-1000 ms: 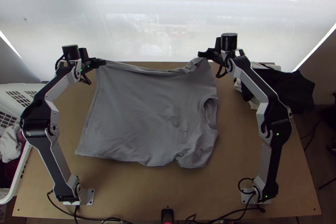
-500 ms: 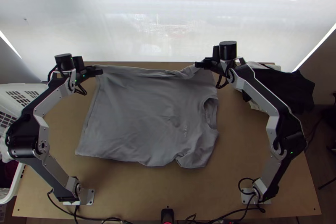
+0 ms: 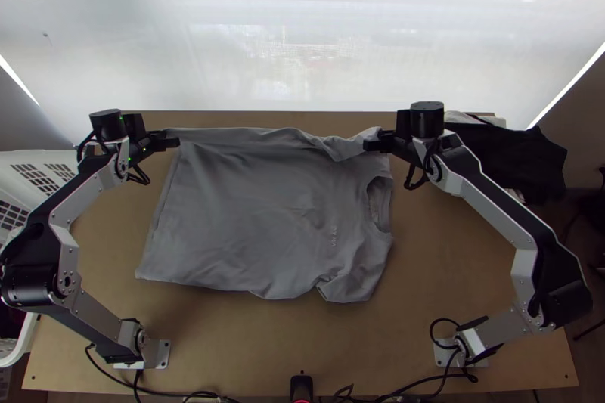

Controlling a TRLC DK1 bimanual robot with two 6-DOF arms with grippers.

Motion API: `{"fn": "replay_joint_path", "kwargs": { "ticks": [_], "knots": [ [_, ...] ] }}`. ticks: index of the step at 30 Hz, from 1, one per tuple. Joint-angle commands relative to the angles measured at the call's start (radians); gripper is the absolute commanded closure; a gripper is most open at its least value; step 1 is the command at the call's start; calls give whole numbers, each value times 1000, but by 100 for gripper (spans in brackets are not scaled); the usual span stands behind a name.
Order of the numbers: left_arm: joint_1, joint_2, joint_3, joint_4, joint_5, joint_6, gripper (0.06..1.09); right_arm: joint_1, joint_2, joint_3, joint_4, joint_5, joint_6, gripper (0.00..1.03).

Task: Fold the t-shirt

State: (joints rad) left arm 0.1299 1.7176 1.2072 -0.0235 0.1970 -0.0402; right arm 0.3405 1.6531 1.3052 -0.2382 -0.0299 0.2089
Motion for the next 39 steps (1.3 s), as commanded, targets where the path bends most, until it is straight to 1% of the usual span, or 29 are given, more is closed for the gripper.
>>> {"fn": "replay_joint_path", "kwargs": {
  "ticks": [1, 7, 17, 22, 27, 39],
  "knots": [
    [42, -32, -54, 0, 15, 36, 105, 0, -111, -139, 17, -1, -19, 100],
    [63, -41, -78, 0, 21, 59, 105, 14, -182, -225, 17, -1, -28, 100],
    [47, -47, -118, 8, 22, 74, 105, 52, -299, -360, -1, -1, -72, 100],
    [33, -72, -158, 10, 22, 83, 105, 74, -329, -425, -4, -1, -74, 100],
    [31, -96, -199, 13, 24, 89, 105, 92, -358, -494, -4, 1, -101, 100],
    [45, -141, -291, 27, 22, 112, 105, 88, -460, -649, -12, 10, -126, 100]
  ]
}}
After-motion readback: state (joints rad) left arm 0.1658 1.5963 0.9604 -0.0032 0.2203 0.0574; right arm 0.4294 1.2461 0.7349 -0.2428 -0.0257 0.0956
